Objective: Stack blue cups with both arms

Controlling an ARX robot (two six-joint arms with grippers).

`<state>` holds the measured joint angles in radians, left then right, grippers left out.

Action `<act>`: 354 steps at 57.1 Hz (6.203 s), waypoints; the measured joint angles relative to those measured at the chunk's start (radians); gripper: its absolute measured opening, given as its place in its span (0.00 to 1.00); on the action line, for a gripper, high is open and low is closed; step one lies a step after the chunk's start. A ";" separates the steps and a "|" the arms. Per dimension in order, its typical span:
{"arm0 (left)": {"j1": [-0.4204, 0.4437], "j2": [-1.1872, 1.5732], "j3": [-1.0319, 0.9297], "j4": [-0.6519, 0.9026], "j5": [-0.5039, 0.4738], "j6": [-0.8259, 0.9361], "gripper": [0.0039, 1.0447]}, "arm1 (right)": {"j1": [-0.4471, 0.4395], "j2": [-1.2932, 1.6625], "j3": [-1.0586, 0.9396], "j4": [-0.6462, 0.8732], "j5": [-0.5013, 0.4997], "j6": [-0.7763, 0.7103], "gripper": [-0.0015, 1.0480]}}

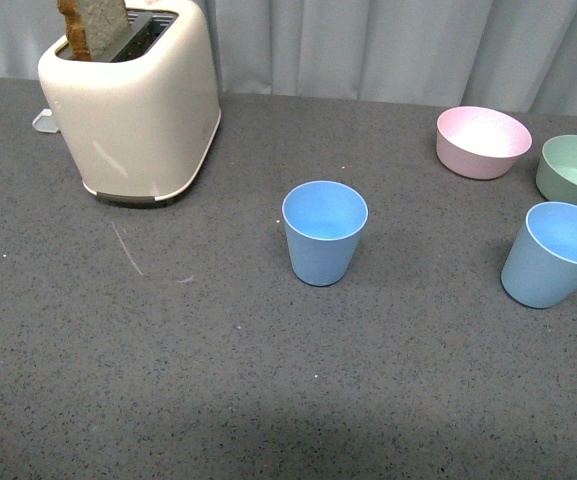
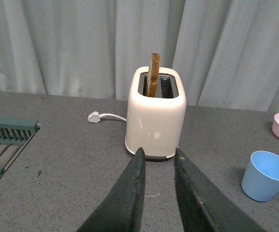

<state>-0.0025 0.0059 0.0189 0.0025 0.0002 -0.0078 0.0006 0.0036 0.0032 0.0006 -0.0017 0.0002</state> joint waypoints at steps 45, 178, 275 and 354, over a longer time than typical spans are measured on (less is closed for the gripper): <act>0.000 -0.002 0.000 0.000 0.000 0.002 0.94 | -0.024 1.573 0.531 0.290 0.080 0.099 0.91; 0.000 -0.002 0.000 0.000 0.000 0.002 0.94 | 0.393 1.836 1.086 -0.111 -0.080 0.472 0.37; 0.000 -0.002 0.000 -0.002 -0.002 0.003 0.94 | 0.002 0.743 0.011 0.716 0.003 0.003 0.01; 0.000 -0.002 0.000 -0.002 -0.002 0.003 0.94 | 0.002 0.001 0.000 0.002 0.000 0.003 0.01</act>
<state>-0.0029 0.0036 0.0189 0.0006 -0.0017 -0.0051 0.0025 0.0044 0.0036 0.0021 -0.0013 0.0029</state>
